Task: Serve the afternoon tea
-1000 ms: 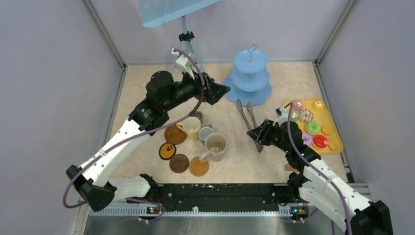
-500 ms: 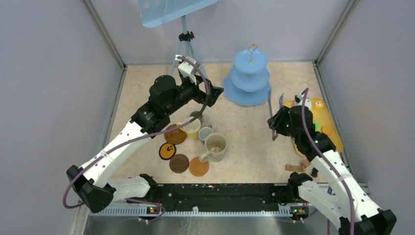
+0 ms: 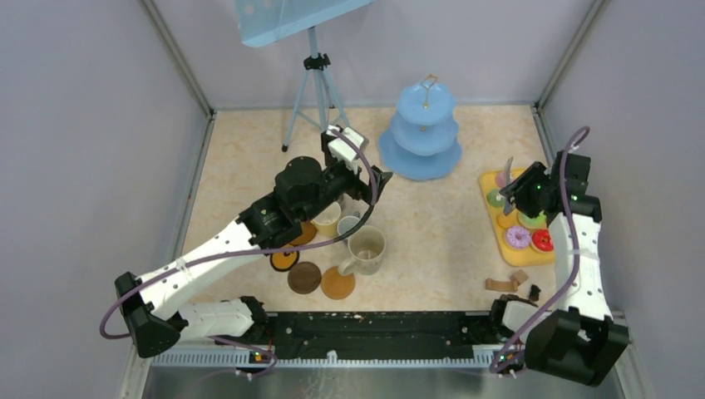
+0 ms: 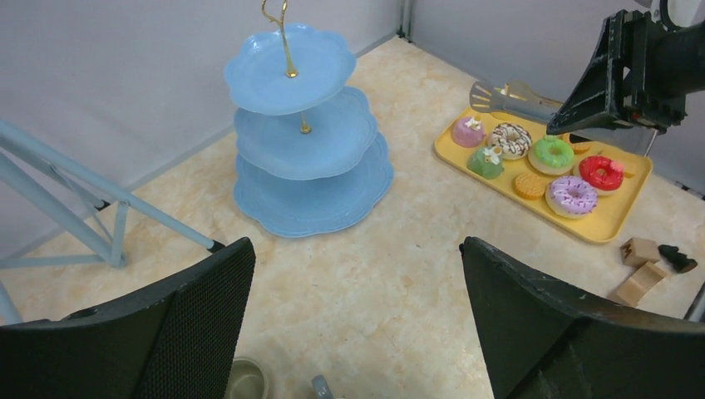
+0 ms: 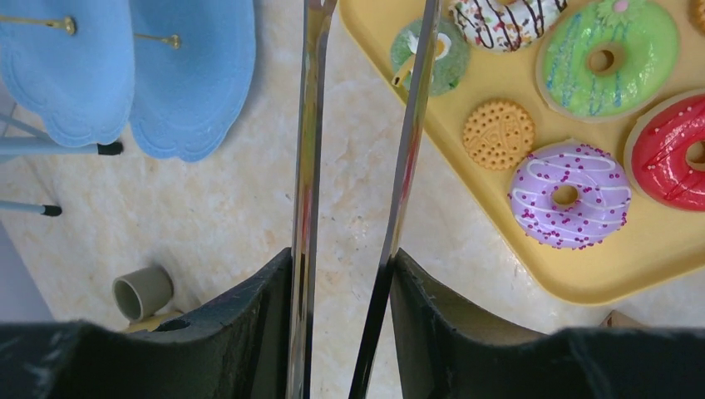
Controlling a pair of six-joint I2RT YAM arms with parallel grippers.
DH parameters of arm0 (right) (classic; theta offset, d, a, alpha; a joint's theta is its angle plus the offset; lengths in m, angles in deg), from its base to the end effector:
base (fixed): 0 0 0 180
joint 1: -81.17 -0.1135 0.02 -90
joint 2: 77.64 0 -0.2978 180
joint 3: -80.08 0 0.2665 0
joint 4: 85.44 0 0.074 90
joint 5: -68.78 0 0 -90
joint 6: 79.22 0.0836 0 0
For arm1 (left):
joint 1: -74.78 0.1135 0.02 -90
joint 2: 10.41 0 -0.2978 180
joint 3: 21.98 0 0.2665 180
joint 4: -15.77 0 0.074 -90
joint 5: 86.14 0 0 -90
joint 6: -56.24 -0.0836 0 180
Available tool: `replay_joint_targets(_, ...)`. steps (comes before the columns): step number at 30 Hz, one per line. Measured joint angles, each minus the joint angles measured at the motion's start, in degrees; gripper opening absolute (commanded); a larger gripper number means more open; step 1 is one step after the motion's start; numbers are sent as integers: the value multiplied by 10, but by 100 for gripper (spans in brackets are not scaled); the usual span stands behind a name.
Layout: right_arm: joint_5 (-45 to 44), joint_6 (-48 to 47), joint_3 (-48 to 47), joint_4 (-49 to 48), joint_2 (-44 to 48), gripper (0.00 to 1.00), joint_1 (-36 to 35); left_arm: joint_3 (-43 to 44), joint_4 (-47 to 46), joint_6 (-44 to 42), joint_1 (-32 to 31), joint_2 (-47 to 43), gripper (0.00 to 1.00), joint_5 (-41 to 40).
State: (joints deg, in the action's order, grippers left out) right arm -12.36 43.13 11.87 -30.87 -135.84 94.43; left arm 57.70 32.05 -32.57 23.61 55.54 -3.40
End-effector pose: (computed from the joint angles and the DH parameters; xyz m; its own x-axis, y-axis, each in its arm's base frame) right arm 0.2337 -0.0419 0.3030 -0.5128 0.6640 -0.5441 0.4667 0.7476 0.4726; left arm 0.2053 -0.2382 0.4417 -0.0423 0.0197 -0.9989 0.6929 0.7209 -0.0151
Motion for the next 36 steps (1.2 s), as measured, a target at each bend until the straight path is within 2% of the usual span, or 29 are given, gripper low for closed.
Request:
replay_joint_targets(3, 36, -8, -2, 9, -32, 43, 34, -16, -13, -27, -26, -3, 99, -33)
replay_joint_targets(9, 56, -23, -29, 35, -45, 44, 45, -36, -38, -72, -66, -11, 99, -91)
replay_joint_targets(17, 38, -44, -61, 63, -69, 44, 46, -62, -87, -135, -121, -25, 99, -165)
replay_joint_targets(27, -21, -63, -61, 82, -73, 47, 56, -92, -136, -196, -131, -34, 99, -236)
replay_joint_targets(36, -8, -73, -60, 81, -89, 50, 73, -92, -153, -209, -131, -41, 99, -247)
